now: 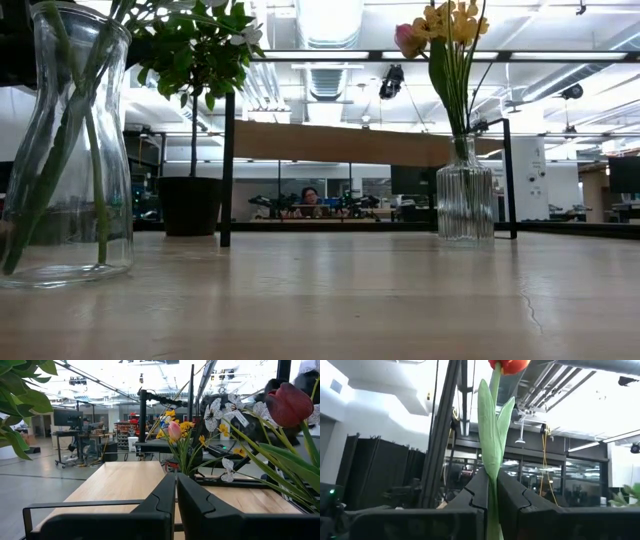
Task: Pick and place flowers into a vace then onto a shelf
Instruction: Put the yellow and red flower into the bottom transparent vase
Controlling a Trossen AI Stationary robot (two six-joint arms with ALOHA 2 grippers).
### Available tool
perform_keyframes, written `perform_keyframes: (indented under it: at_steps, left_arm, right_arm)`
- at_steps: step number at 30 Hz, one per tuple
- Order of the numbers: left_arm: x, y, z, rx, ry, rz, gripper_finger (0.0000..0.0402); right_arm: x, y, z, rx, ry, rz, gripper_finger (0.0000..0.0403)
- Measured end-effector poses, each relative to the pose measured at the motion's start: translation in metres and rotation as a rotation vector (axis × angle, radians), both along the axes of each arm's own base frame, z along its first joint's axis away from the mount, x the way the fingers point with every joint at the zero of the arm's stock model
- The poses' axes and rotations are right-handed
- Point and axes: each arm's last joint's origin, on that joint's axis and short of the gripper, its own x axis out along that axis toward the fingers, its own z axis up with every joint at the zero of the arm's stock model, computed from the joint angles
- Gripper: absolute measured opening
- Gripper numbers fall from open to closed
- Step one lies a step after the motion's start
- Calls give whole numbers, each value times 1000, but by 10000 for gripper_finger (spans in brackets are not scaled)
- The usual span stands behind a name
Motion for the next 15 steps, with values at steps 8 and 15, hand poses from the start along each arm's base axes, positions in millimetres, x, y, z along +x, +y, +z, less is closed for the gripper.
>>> perform_keyframes:
  at_steps: [8, 15]
  left_arm:
    - [0, 0, -1, -7, 7, -2, 0]
    - [0, 0, -1, -7, 7, -2, 0]
  right_arm:
    - [29, 20, -25, 50, -82, 8, 13]
    - [49, 23, -45, 47, -134, 23, 13]
